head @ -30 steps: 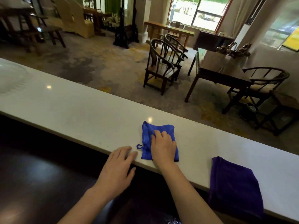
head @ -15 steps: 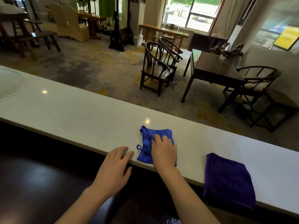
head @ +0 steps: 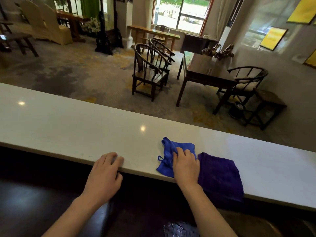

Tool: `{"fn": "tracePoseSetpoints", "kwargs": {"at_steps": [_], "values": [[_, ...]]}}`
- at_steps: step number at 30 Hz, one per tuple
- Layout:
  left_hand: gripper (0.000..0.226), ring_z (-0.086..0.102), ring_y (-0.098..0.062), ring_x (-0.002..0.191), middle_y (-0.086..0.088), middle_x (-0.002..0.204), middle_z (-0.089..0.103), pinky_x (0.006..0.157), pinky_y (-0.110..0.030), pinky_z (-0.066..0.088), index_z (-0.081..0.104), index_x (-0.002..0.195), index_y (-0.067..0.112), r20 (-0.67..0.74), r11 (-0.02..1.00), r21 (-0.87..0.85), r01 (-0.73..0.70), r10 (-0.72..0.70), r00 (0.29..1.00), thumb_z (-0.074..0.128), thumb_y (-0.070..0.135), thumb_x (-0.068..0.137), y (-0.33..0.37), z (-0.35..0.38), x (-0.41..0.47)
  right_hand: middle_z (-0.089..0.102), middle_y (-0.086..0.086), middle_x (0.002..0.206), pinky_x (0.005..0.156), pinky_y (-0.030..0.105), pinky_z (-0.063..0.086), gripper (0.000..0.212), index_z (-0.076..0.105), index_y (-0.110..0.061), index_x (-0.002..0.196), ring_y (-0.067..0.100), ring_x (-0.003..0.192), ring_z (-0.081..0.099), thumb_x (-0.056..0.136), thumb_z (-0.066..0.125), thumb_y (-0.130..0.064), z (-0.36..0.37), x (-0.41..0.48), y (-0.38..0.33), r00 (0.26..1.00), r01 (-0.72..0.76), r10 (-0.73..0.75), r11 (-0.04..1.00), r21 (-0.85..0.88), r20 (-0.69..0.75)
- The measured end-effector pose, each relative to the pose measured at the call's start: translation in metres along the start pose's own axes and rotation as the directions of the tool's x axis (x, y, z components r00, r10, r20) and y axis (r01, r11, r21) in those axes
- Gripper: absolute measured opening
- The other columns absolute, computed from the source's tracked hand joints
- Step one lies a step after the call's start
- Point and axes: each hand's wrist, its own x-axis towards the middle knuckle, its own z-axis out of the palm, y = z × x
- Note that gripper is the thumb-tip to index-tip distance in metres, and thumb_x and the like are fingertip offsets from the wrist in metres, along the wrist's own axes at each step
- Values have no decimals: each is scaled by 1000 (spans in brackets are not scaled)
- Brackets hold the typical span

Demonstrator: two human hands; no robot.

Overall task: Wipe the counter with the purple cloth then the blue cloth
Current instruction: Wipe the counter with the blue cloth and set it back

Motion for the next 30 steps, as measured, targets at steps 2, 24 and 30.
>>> {"fn": "tracePoseSetpoints", "kwargs": {"at_steps": [2, 24, 30], "values": [[43, 56, -32, 103, -10, 113, 59, 88, -44, 48, 65, 106, 14, -15, 1000, 10, 21, -21, 1000, 70, 12, 63, 5, 0, 3, 61, 0, 105, 81, 37, 44, 35, 55, -27, 127, 20, 96, 57, 101, 37, -42, -2, -1, 4, 1000, -16, 16, 1000, -4, -2], [54, 57, -24, 89, -6, 88, 64, 81, -40, 47, 72, 75, 17, 142, 902, -386, 194, -150, 978, 39, 57, 92, 113, 17, 90, 58, 6, 115, 88, 36, 40, 47, 63, -15, 113, 21, 103, 47, 99, 34, -49, -37, 28, 75, 996, -88, 87, 995, 37, 31], [61, 61, -28, 83, -7, 81, 67, 77, -43, 51, 59, 66, 19, 261, 899, -325, 293, -212, 942, 40, 75, 82, 145, 31, 119, 52, 3, 107, 89, 38, 38, 45, 64, -22, 101, 22, 103, 44, 94, 38, -58, -31, 40, 77, 983, -116, 107, 992, 51, 150]]}}
